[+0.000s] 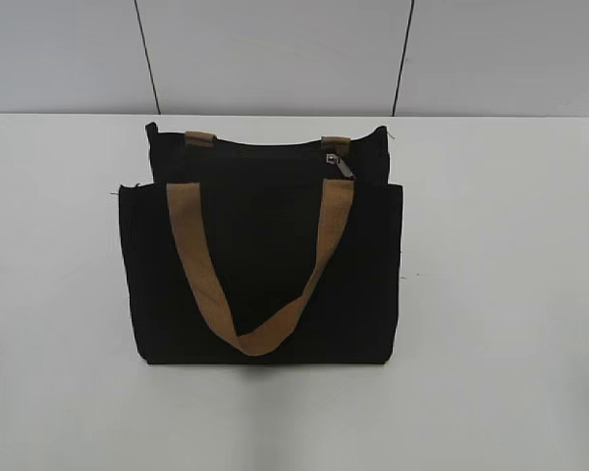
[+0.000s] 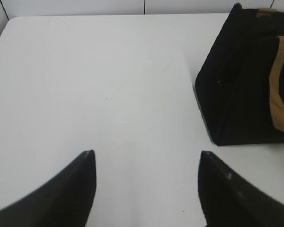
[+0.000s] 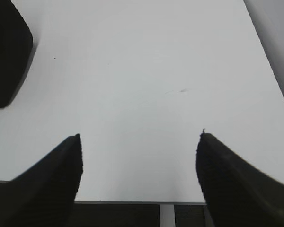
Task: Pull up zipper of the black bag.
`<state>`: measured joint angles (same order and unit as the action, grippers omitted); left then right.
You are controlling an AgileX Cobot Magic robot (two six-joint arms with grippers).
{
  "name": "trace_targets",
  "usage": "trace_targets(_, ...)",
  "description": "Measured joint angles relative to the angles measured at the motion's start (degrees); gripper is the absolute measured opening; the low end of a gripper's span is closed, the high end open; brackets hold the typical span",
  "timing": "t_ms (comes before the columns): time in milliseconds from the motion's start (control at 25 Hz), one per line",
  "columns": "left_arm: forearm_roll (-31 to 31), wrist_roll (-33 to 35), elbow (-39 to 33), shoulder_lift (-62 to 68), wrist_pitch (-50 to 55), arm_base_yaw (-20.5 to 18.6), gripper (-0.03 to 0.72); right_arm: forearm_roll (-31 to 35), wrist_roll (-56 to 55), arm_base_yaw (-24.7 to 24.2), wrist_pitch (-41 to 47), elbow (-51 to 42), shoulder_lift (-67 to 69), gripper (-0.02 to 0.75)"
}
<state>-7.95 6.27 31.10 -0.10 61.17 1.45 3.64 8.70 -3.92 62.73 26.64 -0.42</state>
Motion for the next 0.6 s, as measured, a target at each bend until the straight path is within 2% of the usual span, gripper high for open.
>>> trace_targets(600,-0.13,0.00,-0.06,-0.17,0.00,0.00,0.489,0.24,0.00,0.00,0.00,-0.06,0.00,0.568)
